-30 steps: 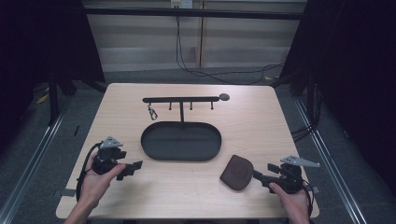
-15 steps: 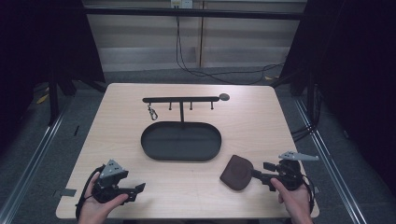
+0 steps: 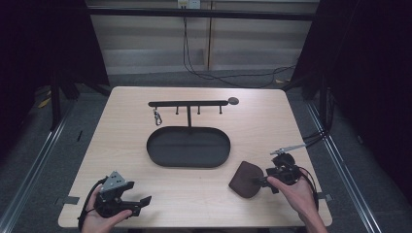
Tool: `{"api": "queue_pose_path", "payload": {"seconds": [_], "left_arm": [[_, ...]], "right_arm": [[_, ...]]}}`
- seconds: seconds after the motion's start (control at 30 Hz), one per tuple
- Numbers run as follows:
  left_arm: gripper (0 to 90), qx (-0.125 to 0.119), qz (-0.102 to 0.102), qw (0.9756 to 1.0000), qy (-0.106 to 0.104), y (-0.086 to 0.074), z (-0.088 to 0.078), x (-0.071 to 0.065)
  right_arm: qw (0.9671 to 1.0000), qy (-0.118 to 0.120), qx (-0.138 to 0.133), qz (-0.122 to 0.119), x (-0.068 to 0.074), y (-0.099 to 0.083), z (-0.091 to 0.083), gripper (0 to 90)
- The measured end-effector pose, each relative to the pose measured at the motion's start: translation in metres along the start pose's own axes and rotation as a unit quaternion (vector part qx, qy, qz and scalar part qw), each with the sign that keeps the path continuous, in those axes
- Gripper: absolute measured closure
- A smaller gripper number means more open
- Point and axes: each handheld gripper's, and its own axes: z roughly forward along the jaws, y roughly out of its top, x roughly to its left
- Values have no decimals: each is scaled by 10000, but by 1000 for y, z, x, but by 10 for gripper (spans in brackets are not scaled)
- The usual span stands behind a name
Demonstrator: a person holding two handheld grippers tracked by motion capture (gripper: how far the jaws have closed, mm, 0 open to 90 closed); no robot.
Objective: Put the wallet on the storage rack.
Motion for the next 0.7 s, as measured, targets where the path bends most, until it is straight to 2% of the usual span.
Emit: {"api": "queue_pose_path", "payload": {"seconds": [0.03, 0.13, 0.23, 0.27, 0.4, 0.57, 0.6, 0.7], "left_arm": [[176, 29, -47, 10000, -36, 1, 0, 2], [175, 6, -98, 10000, -3, 1, 0, 5], [173, 69, -100, 9999, -69, 0, 1, 5], [173, 123, -48, 9999, -24, 0, 1, 4], [173, 128, 98, 9999, -9, 1, -1, 3], [173, 146, 74, 9999, -9, 1, -1, 3], [173, 170, 69, 9998, -28, 1, 0, 3], [173, 162, 99, 9998, -17, 0, -1, 3]], "right_arm": [[9999, 30, 139, -2, 1, 2, 4, 187], [9989, -175, 424, -121, 3, 8, 12, 169], [9982, -257, 508, -177, 3, 13, 14, 169], [9974, -316, 585, -261, 2, 19, 17, 168], [9964, -348, 723, -255, 3, 25, 18, 164], [9944, -433, 921, -265, 4, 35, 24, 156], [9934, -528, 982, -262, 4, 39, 26, 156], [9928, -522, 1038, -285, 4, 42, 30, 155]]}}
